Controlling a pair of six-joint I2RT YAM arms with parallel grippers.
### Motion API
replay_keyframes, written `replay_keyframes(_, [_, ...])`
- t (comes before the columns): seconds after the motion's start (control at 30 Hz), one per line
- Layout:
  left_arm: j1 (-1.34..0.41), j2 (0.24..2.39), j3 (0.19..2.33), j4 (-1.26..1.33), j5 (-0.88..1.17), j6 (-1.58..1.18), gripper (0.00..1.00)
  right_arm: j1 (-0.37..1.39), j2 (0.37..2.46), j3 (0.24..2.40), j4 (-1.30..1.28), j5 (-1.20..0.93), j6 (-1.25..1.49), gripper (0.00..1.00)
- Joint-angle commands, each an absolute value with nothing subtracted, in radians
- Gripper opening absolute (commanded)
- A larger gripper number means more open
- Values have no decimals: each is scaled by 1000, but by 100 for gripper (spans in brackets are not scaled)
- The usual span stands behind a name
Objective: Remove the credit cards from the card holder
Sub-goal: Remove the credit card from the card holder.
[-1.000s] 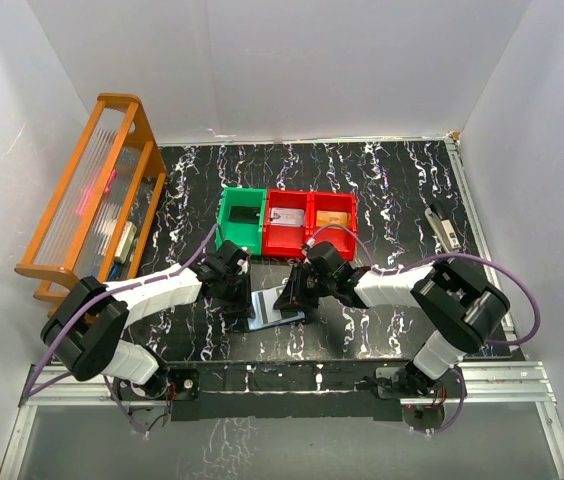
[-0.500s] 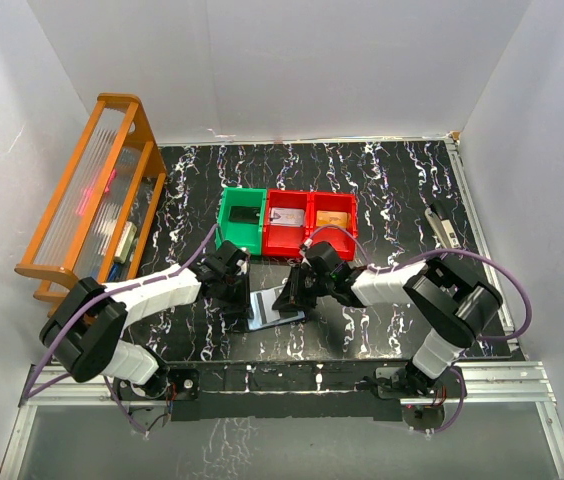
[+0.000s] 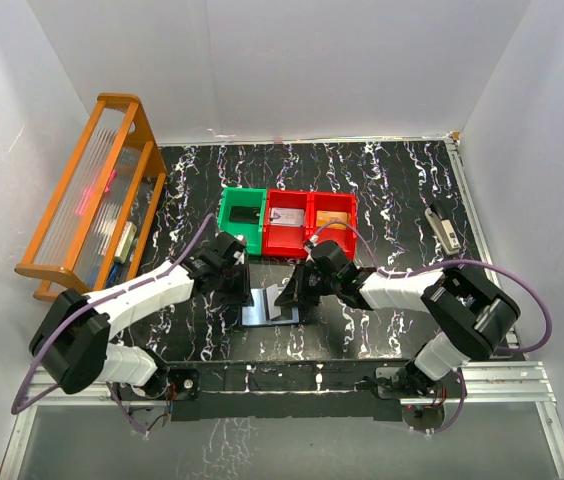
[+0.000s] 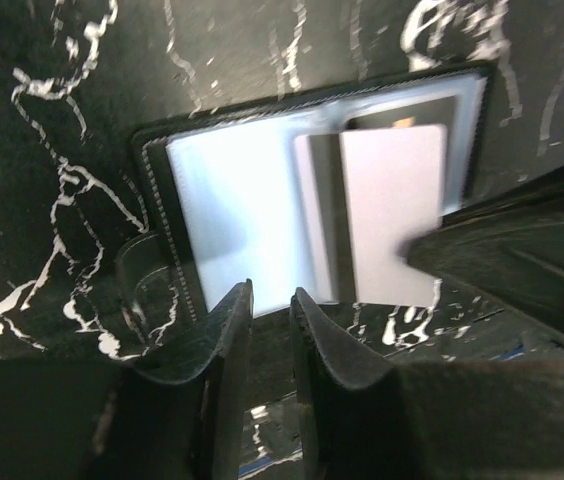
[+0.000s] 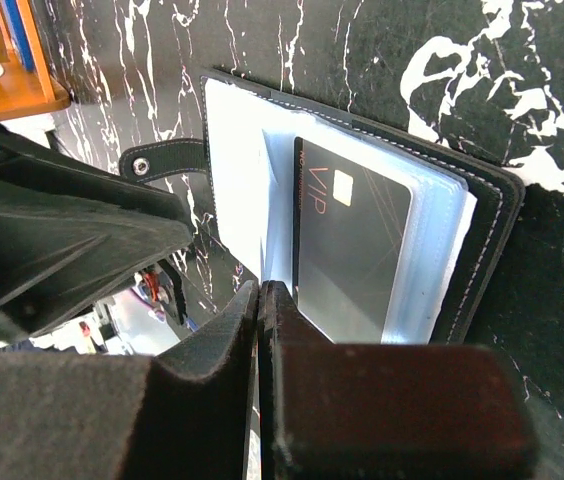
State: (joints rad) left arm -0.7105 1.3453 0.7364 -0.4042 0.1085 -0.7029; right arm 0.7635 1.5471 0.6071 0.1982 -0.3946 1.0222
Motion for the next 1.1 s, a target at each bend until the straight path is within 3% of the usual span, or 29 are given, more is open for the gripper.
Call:
replay_keyframes(0.0, [-713, 1296, 794, -393, 133, -694, 25, 759, 1509, 601, 216, -382, 1032, 0])
replay_keyframes(0.07, [-713, 1299, 786, -344, 176, -702, 31, 759, 1516, 603, 215, -385, 1032, 0])
replay_keyframes(0.17, [-713, 1345, 771, -288, 239, -715, 32, 758, 1526, 604, 209, -380, 1033, 0])
replay_keyframes(0.43, [-713, 1451, 720, -253, 268, -733, 21, 758, 1556, 595, 232, -384, 1055, 4])
replay_keyframes(0.57, [-714, 1460, 712, -311, 210, -708, 16, 758, 1565, 589, 263, -395, 1071, 11])
replay_keyframes(0.9, [-713, 1472, 683, -327, 186, -686, 11, 758, 1627, 602, 352, -423, 1098, 22])
replay_keyframes(1.07, [-713, 1465, 684, -343, 167, -679, 11, 758, 1656, 611, 372, -434, 1094, 20])
